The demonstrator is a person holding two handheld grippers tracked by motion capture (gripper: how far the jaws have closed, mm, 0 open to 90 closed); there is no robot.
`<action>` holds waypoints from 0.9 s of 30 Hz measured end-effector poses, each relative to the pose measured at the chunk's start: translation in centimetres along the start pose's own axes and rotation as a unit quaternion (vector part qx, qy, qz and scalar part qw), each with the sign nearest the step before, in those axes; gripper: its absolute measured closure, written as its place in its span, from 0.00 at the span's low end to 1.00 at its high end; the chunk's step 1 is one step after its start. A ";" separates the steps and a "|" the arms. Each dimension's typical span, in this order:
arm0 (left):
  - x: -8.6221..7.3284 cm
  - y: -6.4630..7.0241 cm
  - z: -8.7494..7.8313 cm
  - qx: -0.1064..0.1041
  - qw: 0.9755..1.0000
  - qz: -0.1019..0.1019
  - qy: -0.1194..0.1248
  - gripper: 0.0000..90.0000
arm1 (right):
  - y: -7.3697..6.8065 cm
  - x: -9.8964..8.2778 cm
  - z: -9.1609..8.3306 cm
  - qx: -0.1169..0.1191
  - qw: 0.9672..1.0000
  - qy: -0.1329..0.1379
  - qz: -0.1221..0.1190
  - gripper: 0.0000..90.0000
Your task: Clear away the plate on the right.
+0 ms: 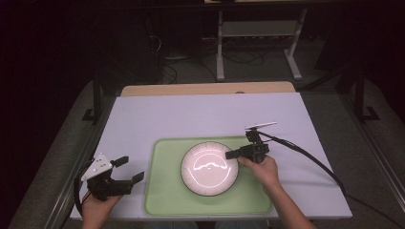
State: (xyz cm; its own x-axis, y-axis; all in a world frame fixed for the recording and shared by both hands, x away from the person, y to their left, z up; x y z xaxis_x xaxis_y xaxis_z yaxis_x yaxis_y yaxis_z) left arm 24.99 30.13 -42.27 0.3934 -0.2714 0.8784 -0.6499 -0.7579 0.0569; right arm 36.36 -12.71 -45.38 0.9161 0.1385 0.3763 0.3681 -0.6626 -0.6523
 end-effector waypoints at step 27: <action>0.0 0.1 0.1 0.000 1.000 0.000 -0.001 0.17 | -0.1 -1.6 -0.6 -0.022 0.998 0.007 -0.063 0.66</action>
State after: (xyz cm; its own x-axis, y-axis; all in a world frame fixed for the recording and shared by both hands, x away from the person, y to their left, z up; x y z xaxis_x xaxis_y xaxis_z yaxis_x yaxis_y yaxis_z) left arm 24.99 30.00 -42.35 0.3945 -0.2733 0.8773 -0.6498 -0.7580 0.0560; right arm 34.74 -13.30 -45.48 0.8610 0.2119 0.4624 0.4720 -0.6718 -0.5709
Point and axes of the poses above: each handheld gripper's, and its own axes: z roughly forward along the jaws, x roughly out of its top, y roughly to its right, the point moved 2 cm from there along z, roughly forward along the jaws, and after that the axes turned 1 degree about -y, right-handed, at the moved point
